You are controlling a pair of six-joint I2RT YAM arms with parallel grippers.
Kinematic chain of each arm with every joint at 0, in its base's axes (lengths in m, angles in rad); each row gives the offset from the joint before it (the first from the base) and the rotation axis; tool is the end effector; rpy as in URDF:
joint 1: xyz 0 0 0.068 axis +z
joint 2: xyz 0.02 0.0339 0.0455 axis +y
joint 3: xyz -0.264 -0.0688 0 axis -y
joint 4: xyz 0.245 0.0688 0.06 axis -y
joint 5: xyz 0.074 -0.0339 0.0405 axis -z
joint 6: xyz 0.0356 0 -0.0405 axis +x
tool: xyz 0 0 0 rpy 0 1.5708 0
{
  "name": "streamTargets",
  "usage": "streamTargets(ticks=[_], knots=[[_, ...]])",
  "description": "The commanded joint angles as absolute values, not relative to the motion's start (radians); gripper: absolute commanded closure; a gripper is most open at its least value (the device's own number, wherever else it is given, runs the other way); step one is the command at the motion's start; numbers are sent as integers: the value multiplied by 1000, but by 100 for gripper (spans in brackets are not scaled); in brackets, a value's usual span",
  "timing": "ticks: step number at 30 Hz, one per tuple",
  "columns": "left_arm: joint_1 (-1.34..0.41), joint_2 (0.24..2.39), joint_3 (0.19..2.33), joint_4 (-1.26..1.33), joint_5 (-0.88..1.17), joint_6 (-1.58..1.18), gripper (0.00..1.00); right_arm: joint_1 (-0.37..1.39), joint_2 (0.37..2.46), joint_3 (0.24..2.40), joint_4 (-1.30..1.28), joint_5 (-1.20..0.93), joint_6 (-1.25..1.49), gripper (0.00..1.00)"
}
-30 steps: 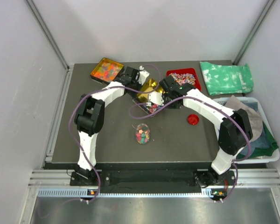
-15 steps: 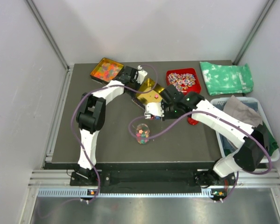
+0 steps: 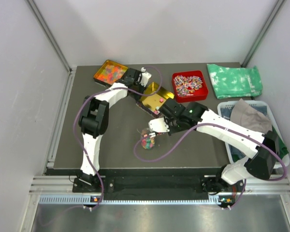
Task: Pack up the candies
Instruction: Place the fake candies in the packing bottle.
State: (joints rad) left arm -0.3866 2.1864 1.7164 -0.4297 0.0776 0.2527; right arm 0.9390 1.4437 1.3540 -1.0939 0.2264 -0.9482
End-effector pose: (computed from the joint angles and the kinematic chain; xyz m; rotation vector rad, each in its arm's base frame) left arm 0.4492 -0.1859 0.1858 0.8088 2.3370 -0.1535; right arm 0.1700 0.2188 0.3125 -2.1822 1.6571 -0.3139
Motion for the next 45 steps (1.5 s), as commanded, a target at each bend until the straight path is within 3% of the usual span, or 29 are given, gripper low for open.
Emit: streamTargets(ticks=[1,9,22,45], knots=[[-379,2141,1733,-426,69,255,57,982,1420,1381,-1115,324,-974,100],[-374,2115,1727,-437,77,247,41,1049,1450,1388,-1121,428,-985,100],[-364,2057,1680,-423,106,245,41,1091,1543,1491,-1137,512,-1012,100],[-341,2002,1628,-406,143,238,39,1147,1585,1493,-1081,653,-1115,100]])
